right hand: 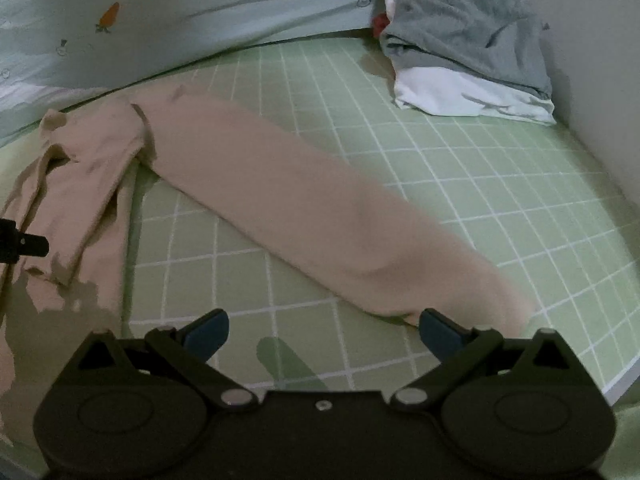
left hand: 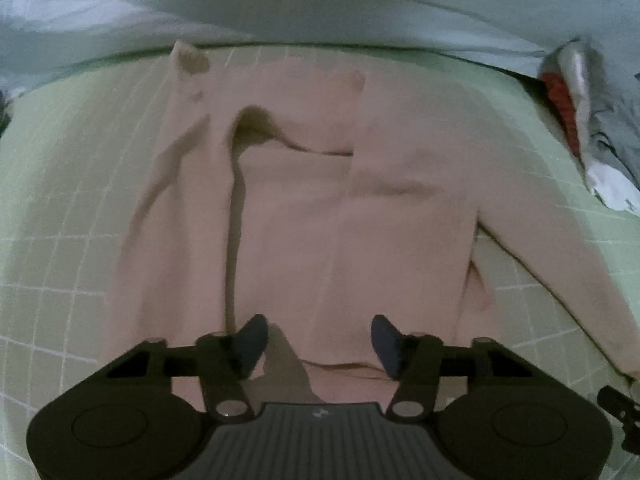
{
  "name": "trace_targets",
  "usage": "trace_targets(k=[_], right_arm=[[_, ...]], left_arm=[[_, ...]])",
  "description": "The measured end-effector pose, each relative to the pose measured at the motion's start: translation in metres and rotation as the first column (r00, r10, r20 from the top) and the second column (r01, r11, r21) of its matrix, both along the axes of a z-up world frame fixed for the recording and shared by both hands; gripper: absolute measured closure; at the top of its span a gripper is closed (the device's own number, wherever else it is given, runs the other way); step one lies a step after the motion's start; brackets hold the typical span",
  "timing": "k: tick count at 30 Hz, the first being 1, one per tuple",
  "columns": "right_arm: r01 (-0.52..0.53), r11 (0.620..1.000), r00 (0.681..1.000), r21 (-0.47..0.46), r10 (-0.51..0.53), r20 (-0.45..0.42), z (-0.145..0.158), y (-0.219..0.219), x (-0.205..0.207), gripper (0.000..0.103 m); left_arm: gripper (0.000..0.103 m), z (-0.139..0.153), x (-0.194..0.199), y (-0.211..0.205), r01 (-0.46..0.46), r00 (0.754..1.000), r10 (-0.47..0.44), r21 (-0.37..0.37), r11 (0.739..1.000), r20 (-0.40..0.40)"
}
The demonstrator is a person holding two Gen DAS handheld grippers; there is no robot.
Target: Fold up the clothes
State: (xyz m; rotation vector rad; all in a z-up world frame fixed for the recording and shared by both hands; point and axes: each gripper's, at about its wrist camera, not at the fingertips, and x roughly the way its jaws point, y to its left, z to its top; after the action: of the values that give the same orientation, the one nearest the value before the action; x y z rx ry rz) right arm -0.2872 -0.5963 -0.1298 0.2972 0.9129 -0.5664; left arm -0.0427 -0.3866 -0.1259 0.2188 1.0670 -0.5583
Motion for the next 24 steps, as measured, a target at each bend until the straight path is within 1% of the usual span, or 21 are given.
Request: trace_targets(k=[2,3,4,5,6,10,14,18,22,24], right_arm=[[-0.005,1.0,1.0,0.002,0.005,-0.002,-0.001,-0.002,0.0,0.0],[-0.007,1.0,1.0,0.003,0.007,-0.002,-0.001,-0.003,0.0,0.0],[-0.008,1.0,1.0,0.004,0.008,-0.003,-0.002,-0.004,0.0,0.0],[-0.006,1.0,1.0,0.005,0.006,-0.005,-0.002,-0.005,0.0,0.001],[-0.004,1.0,1.0,0.005,0.004,-0.007,-0.003,-0.005,0.001,0.001],[0.009,1.0,1.0,0.0,-0.009,-0.005,-0.003,-0.001,0.002,0.002],[0.024,1.0,1.0,0.002,-0.024,0.009,-0.001,0.003,0.006,0.003],[0.014,1.0,1.0,0.0,-0.014,0.012,0.0,0.016,0.014,0.003],[-0.014,1.0,1.0,0.002,0.014,0.012,0.0,0.033,0.026,0.003],[-0.03,1.0,0.999,0.002,0.03,0.013,0.001,0.042,0.033,0.003]], left_arm=[[0.062,-0.001,0.0,0.0,-0.004,1.0,0.004,0.007,1.0,0.005],[0.073,-0.001,0.0,0.001,-0.004,1.0,0.004,0.001,1.0,0.002],[0.09,0.0,0.0,0.001,-0.003,1.0,0.003,-0.006,1.0,-0.001],[0.098,0.0,0.0,0.002,-0.004,1.0,0.004,-0.015,1.0,-0.008],[0.101,0.001,0.0,0.004,-0.007,1.0,0.006,-0.031,0.999,-0.017],[0.102,0.009,-0.006,0.008,0.023,1.0,-0.023,-0.072,0.997,0.004],[0.102,0.035,-0.012,0.027,0.017,1.0,-0.019,-0.182,0.983,-0.01],[0.102,0.061,-0.023,0.065,-0.026,1.0,0.022,-0.28,0.96,-0.017],[0.102,0.068,-0.036,0.114,-0.12,0.993,0.113,-0.296,0.948,-0.041],[0.102,0.059,-0.039,0.138,-0.182,0.983,0.167,-0.276,0.944,-0.075]])
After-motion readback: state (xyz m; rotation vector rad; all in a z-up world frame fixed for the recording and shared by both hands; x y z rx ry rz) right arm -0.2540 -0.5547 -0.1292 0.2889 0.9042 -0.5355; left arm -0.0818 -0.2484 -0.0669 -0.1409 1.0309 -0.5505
